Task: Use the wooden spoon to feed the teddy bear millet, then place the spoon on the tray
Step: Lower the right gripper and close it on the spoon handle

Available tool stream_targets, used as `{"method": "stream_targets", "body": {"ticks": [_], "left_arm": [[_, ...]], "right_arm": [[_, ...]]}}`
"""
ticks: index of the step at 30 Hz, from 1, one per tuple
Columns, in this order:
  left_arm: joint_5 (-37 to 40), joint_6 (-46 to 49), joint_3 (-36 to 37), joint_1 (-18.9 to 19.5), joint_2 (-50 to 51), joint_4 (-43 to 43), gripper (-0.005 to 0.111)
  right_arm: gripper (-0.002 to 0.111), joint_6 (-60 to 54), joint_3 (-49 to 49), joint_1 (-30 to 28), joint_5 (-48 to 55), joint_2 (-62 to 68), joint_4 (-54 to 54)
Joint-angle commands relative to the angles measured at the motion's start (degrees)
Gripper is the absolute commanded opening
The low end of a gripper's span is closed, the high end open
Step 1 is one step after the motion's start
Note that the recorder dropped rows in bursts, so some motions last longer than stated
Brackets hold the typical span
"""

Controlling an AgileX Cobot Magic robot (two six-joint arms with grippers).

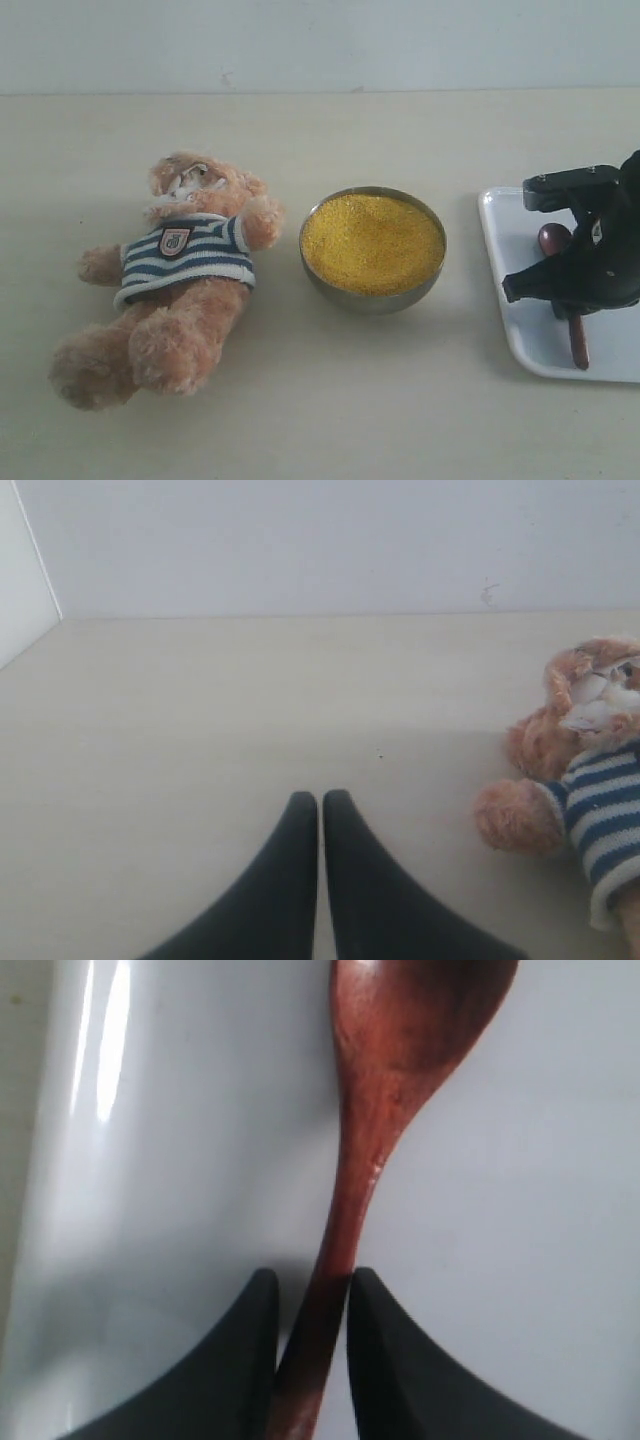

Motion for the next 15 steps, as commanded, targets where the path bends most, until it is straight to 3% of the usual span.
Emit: {"method": "stream_targets", "body": {"ticks": [1, 15], "left_arm": [[-0.31, -0.23, -0.21, -0.13, -0.23, 0.10, 0.004], [-0.31, -0.23, -0.21, -0.13, -0.23, 0.10, 0.004]], "right_arm": [[0.023, -0.36, 0.43, -0.02, 2.64, -2.09, -4.15], [0.023, -0.36, 0.32, -0.02, 4.28, -2.34, -3.61]]}}
